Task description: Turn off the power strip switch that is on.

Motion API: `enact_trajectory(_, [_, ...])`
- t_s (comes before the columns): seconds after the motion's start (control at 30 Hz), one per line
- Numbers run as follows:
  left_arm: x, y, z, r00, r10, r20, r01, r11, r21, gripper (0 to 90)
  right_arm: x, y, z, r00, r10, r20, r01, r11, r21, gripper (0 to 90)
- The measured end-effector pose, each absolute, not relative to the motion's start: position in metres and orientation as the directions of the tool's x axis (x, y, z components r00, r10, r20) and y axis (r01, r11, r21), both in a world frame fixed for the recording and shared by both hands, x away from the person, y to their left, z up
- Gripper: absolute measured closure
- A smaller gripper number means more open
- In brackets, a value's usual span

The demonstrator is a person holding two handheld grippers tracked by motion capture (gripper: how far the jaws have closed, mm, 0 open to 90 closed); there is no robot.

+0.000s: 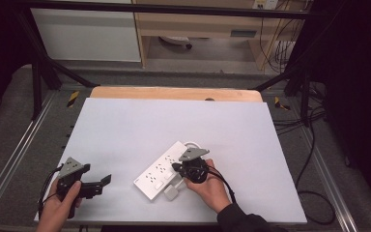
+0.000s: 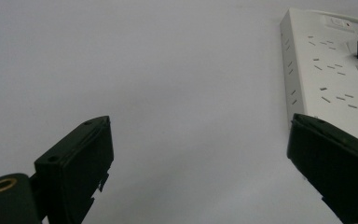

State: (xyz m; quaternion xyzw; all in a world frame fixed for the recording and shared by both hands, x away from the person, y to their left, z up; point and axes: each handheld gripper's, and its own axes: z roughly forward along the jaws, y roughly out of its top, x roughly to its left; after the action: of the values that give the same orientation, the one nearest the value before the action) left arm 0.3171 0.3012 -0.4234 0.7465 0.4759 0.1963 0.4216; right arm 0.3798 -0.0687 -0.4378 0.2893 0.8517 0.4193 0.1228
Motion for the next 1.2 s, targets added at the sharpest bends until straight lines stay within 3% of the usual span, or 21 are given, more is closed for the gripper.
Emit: enact_trajectory(1.2, [0.3171,0.3013,-0.4232,0.471,0.875,-0.109,0.543,-0.190,0.818,7.1,0.3820,-0.0758,-0.4318,-0.781,0.622,0.061,0.393,0.413,0.822,90.0])
